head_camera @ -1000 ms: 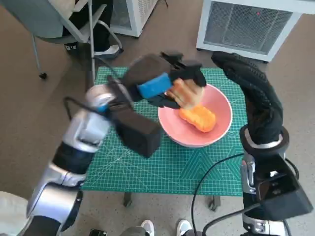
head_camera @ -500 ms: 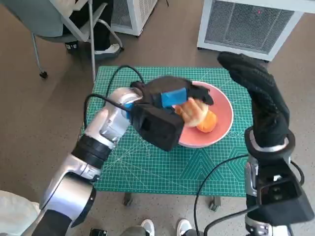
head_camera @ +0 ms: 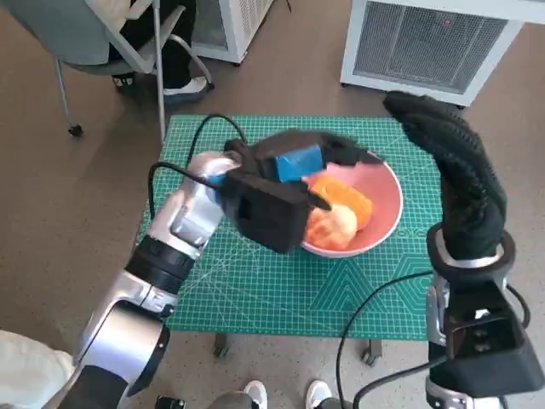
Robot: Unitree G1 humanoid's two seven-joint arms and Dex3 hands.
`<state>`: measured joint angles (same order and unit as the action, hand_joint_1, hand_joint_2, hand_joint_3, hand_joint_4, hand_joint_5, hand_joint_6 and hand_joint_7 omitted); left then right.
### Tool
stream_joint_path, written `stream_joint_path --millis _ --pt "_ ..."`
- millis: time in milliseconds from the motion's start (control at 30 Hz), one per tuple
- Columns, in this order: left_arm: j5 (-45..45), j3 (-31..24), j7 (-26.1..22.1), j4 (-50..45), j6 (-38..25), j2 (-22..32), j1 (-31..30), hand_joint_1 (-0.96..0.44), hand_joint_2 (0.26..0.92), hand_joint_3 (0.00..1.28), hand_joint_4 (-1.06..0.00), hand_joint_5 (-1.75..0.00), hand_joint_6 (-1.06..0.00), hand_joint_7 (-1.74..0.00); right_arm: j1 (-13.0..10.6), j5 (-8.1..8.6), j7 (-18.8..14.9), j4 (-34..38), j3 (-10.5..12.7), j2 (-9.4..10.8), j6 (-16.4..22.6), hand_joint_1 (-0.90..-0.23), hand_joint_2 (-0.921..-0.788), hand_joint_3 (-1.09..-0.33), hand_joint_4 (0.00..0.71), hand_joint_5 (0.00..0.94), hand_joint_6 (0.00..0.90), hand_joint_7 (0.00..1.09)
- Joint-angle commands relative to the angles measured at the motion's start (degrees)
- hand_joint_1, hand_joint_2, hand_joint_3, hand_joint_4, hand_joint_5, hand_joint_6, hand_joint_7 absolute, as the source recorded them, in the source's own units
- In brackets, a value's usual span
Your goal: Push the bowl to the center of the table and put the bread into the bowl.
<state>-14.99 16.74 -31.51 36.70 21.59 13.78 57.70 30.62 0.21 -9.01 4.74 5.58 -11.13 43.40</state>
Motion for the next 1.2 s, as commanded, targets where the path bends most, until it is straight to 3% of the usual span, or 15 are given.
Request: stream_joint_path --millis 33,167,333,400,500,633,867,1000,1200 --pt "6.75 -5.65 2.3 -0.28 4.36 -0.85 -2.72 -0.3 0.921 0.06 -0.26 -0.01 -0.39 -0.08 -0.85 -0.26 0.93 -0.32 0.54 -0.41 -1.41 -0.538 -0.921 -0.756 0.343 0.002 0.001 0.7" --pt "12.21 -9.6 3.65 -2.35 6.53 -2.26 -5.1 -0.3 0.921 0.11 -0.3 -0.03 -0.4 -0.09 -0.54 -0.39 1.64 -0.82 0.91 -0.33 -3.0 -0.537 -0.921 -0.756 0.343 0.002 0.004 0.7" --pt "20.91 -14.13 5.11 -9.66 3.75 -5.72 -9.63 -0.29 0.921 0.18 -0.34 -0.04 -0.4 -0.1 -0.29 -0.76 3.07 -2.59 1.46 -0.13 -6.19 -0.532 -0.921 -0.756 0.344 0.002 0.005 0.7" --pt "24.14 -15.51 5.63 -12.07 2.48 -7.19 -11.43 -0.28 0.921 0.22 -0.34 -0.06 -0.25 -0.39 -0.17 -0.64 3.46 -3.23 1.5 0.03 -7.22 -0.526 -0.921 -0.756 0.345 0.003 0.005 0.7" --pt "27.32 -16.97 6.26 -14.48 1.61 -8.65 -13.58 -0.28 0.921 0.25 -0.34 -0.07 -0.12 -0.65 -0.05 -0.35 3.77 -4.01 1.41 0.12 -8.31 -0.52 -0.921 -0.756 0.346 0.003 0.004 0.7" --pt "30.73 -18.7 7.04 -17.22 1.1 -10.32 -16.17 -0.3 0.921 0.28 -0.34 -0.08 -0.08 -0.77 0.37 0.59 3.65 -4.62 1.2 0.35 -9.4 -0.517 -0.921 -0.756 0.346 0.003 0.001 0.7" --pt "33.72 -20.04 7.1 -21.38 -0.42 -11.08 -18.63 -0.28 0.921 0.31 -0.32 -0.13 -0.02 -0.93 1.05 0.39 3.93 -5.96 1.34 0.25 -12.01 -0.517 -0.921 -0.743 0.35 0.005 0.001 0.7" --pt "35.7 -20.58 6.33 -23.09 -1.26 -11.18 -19.23 -0.29 0.921 0.33 -0.11 -0.53 0.0 -0.95 1.47 1.13 3.76 -6.29 1.29 0.27 -13.08 -0.52 -0.921 -0.732 0.358 0.008 0.009 0.7" --pt "36.98 -20.71 6.13 -25.0 -1.7 -11.81 -19.85 -0.29 0.921 0.35 -0.01 -0.73 0.0 -0.96 2.19 1.59 3.57 -6.07 1.25 0.21 -13.94 -0.523 -0.921 -0.721 0.361 0.009 0.017 0.7"
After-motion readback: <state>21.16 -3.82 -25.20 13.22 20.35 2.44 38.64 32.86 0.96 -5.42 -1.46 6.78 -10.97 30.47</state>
